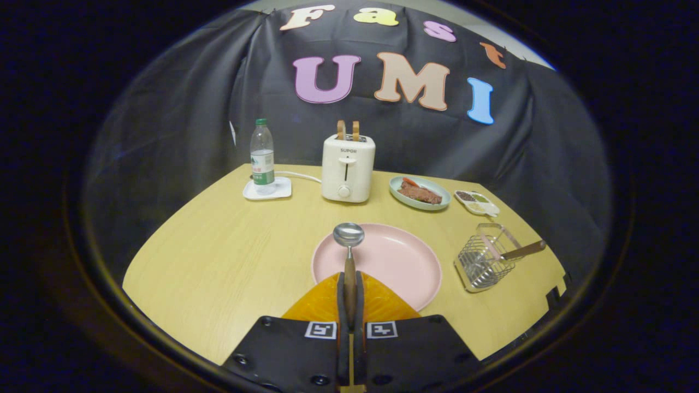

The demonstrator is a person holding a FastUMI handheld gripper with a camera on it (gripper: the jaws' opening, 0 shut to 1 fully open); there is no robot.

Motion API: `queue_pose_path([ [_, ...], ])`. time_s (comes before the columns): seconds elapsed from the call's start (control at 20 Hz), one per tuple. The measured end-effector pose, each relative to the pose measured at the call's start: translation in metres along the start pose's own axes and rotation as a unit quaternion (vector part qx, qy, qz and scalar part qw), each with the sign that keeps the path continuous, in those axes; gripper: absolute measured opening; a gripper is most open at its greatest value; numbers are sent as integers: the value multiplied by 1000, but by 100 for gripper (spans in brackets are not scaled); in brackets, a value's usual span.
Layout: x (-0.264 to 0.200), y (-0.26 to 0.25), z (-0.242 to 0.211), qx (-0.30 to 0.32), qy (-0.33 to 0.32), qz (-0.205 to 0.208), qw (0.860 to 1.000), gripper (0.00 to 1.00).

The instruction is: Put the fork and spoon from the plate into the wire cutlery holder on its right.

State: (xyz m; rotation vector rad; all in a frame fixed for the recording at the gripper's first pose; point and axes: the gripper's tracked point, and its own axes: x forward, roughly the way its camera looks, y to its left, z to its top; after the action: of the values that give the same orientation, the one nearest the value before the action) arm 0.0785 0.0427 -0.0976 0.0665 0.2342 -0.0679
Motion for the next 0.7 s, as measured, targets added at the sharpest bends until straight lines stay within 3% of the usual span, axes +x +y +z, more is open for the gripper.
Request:
queue_pose_path([
  [0.3, -12, -36, 34, 29, 21, -38, 999, 6],
  [0.45, -15, -68, 49, 45, 36, -79, 995, 6],
  [0.7, -17, -110, 73, 131, 52, -132, 981, 6],
])
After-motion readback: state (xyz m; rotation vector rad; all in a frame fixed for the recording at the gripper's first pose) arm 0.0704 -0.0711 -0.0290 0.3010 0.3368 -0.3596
